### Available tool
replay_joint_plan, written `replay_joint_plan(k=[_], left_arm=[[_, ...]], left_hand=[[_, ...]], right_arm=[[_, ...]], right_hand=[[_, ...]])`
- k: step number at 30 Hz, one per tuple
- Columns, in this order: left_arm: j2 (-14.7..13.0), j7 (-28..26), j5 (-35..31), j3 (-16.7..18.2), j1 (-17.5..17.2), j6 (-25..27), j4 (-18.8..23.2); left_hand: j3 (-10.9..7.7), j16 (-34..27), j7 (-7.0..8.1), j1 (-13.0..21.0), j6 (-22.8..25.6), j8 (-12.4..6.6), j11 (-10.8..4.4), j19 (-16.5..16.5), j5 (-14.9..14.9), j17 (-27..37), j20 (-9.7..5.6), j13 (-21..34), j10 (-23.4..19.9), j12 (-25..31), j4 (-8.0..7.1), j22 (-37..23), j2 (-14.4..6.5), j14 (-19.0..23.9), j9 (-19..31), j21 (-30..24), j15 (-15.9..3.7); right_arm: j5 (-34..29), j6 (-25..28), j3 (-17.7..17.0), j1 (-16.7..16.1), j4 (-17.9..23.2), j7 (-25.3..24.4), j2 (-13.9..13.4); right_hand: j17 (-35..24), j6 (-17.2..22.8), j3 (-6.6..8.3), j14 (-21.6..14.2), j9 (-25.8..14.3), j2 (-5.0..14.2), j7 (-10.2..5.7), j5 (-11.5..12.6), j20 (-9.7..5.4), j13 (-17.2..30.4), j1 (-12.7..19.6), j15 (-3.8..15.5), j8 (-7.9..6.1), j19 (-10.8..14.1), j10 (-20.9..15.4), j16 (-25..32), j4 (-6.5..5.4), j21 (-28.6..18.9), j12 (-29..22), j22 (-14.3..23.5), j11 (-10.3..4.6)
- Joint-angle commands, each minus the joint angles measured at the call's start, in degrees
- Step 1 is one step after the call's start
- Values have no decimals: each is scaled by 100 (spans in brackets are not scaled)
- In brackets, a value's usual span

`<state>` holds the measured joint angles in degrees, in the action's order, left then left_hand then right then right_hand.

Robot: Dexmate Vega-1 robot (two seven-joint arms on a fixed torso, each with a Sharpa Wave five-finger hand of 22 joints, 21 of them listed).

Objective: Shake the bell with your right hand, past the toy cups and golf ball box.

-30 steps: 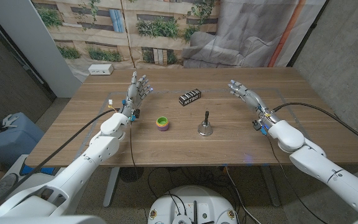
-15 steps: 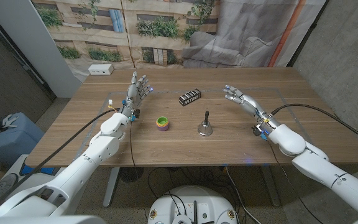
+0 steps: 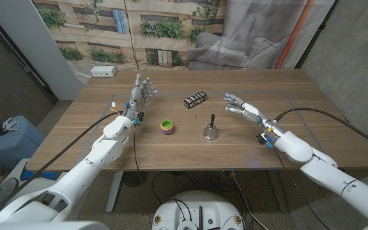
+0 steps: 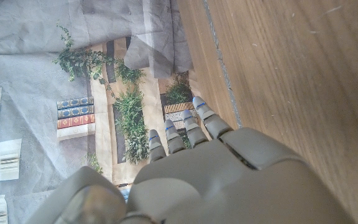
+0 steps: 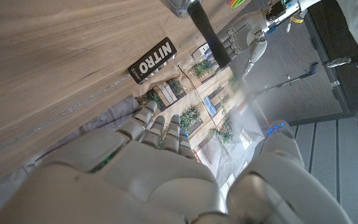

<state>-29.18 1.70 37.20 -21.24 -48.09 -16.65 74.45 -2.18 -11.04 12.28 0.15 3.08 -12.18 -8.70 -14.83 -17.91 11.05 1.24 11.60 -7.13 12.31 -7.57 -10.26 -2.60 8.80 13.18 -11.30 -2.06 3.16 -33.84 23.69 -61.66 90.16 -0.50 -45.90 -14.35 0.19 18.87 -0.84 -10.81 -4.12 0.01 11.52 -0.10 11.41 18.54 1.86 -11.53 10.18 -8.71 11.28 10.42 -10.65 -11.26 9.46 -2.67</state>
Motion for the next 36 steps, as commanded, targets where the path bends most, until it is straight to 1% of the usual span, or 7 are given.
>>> replay_joint_plan(k=[1, 9, 18, 22, 28, 31, 36], left_arm=[[1, -2, 1, 0, 0, 4, 3], [1, -2, 1, 0, 1, 5, 3], [1, -2, 0, 0, 1, 4, 2], [1, -2, 0, 0, 2, 4, 2], [0, -2, 1, 0, 1, 5, 3], [1, -3, 1, 0, 2, 6, 3], [1, -3, 0, 0, 2, 5, 3]], left_hand=[[-6, -33, 45, 2, 8, -14, -40, -56, -39, 26, 0, 29, -9, 34, -39, -32, -47, 54, 19, -40, -562], [-6, -33, 45, 2, 9, -14, -36, -57, -39, 26, -1, 29, -10, 35, -39, -32, -47, 54, 20, -41, -567], [-6, -33, 45, 2, 10, -14, -31, -56, -39, 26, 0, 29, -10, 35, -38, -32, -47, 56, 20, -40, -564], [-6, -33, 45, 2, 11, -15, -16, -55, -39, 26, 1, 29, -12, 36, -38, -32, -46, 55, 20, -40, -562], [-6, -31, 45, 2, 12, -15, -27, -56, -39, 25, -3, 29, -10, 34, -38, -32, -46, 51, 20, -40, -561], [-6, -32, 45, 2, 12, -15, -26, -56, -39, 25, 0, 29, -8, 34, -38, -32, -46, 53, 20, -40, -562], [-6, -33, 45, 2, 12, -15, -42, -59, -39, 26, -6, 29, -10, 34, -38, -32, -46, 55, 20, -41, -562]], right_arm=[[-564, -45, 162, 76, -22, -110, 49], [-878, -212, 293, 162, -191, -285, 199], [-1196, -303, 389, 227, -399, -578, 374], [-1288, -375, 460, 297, -547, -673, 471], [-1418, -419, 528, 360, -752, -873, 599], [-1469, -421, 566, 385, -831, -934, 629], [-1572, -442, 611, 430, -933, -1046, 646]], right_hand=[[3, 34, 70, 44, -20, -34, -15, 27, 38, 29, 169, -55, -56, -13, -30, 10, 11, 2, -46, 18, -29], [19, 37, 116, 84, -25, -35, -26, 14, 48, 33, 313, -105, -68, -43, -25, 11, 11, 9, -46, 20, -32], [41, 111, 228, 51, -31, 34, -27, -6, 53, 40, 569, -98, -110, -17, -113, 48, 14, -8, -80, 21, -32], [55, 190, 294, -4, -35, 59, -46, -11, 45, 44, 734, -77, -148, 25, -186, 78, 20, -23, -103, 20, -52], [75, 342, 356, -77, -39, 39, -97, -41, 23, 48, 948, -40, -219, 102, -276, 114, 26, -43, -121, 20, -65], [88, 446, 387, -153, -44, 5, -127, -66, 15, 50, 1086, -4, -268, 154, -367, 146, 25, -53, -139, 21, -76], [98, 568, 405, -222, -48, -33, -164, -89, 17, 53, 1200, 13, -323, 182, -466, 174, 17, -54, -159, 22, -83]])
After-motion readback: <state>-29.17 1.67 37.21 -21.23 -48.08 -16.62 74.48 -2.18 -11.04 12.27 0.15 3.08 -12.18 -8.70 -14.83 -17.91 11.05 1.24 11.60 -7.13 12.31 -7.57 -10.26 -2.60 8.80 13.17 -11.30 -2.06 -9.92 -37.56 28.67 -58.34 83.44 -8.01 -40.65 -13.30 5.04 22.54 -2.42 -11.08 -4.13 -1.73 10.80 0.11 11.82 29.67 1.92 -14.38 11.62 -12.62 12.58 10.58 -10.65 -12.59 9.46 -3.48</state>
